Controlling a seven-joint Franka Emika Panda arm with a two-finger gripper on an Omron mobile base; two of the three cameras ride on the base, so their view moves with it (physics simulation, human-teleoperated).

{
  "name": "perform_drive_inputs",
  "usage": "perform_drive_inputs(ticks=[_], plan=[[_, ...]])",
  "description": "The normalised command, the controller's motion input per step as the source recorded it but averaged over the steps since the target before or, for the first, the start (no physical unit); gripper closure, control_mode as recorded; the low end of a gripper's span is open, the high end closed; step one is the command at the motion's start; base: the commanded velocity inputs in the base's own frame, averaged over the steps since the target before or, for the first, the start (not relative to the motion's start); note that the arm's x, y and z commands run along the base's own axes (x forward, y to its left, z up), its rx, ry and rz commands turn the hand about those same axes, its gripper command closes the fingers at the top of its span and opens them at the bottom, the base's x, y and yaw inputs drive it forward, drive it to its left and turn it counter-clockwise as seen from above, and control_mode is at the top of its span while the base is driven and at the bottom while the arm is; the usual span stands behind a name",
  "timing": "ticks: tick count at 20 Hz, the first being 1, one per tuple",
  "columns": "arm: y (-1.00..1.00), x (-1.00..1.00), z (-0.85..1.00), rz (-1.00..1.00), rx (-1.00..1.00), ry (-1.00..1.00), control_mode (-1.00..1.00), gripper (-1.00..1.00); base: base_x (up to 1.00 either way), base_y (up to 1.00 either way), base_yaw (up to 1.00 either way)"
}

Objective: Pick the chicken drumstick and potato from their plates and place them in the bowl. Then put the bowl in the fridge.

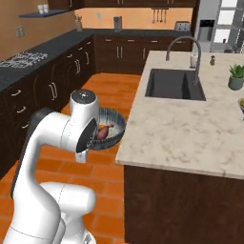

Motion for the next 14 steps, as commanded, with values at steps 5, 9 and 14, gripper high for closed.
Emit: perform_drive_inputs(ticks=[5,9,14], plan=[[0.0,0.0,0.0,0.0,0.0,0.0,1.0,1.0,0.36,1.0,0.01],[0.0,0.0,0.0,0.0,0.0,0.0,1.0,1.0,0.89,0.96,0.0],[0.0,0.0,0.0,0.0,0.0,0.0,1.0,1.0,1.0,0.38,-0.02]])
